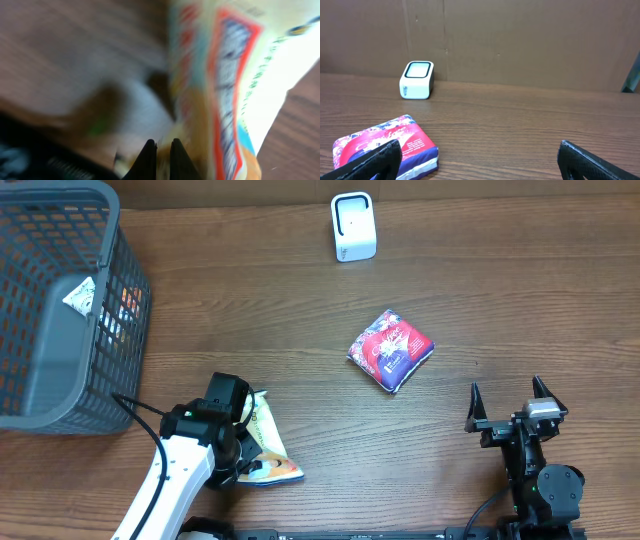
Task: Scan the item barcode
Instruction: 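Grasp the cream pouch on the table with the left gripper, then move the pouch beside the red-purple pack and release it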
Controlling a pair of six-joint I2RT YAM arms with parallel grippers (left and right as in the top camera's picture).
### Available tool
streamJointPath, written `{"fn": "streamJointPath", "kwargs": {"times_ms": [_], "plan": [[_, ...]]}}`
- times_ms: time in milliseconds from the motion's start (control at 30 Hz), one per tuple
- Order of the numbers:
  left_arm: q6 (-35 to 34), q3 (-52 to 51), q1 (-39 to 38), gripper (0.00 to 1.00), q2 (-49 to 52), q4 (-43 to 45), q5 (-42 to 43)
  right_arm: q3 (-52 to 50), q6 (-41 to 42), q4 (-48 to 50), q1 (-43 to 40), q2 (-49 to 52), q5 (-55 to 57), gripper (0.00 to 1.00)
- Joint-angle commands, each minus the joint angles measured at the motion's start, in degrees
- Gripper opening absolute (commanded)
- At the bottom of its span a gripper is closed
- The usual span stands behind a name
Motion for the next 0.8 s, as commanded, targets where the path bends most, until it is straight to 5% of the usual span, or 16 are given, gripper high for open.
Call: {"fn": "streamJointPath", "kwargs": {"times_ms": [0,233,500,633,767], "plan": [[-1.0,-1.6,0.3,0.05,-0.2,7.5,1.9,-0.6,-0.2,0.3,-0.3,-0.5,0.1,1.00],[2.7,-4.0,0.3,0.06,4.2,27.1,1.9,-0.6,-0.2,0.3,-0.3,-0.5,0.1,1.00],[11.4,-3.2,0.3,0.06,20.9,47.7,8.2,-0.6,-0.2,0.3,-0.3,-0.5,0.1,1.00],[17.5,3.1,0.3,0.04,24.1,44.1,9.2,-0.6,-0.2,0.3,-0.3,-0.5,0.1,1.00],[21.2,13.7,0.3,0.04,23.6,31.0,3.3,-0.6,-0.2,0.3,-0.3,-0.5,0.1,1.00]]}}
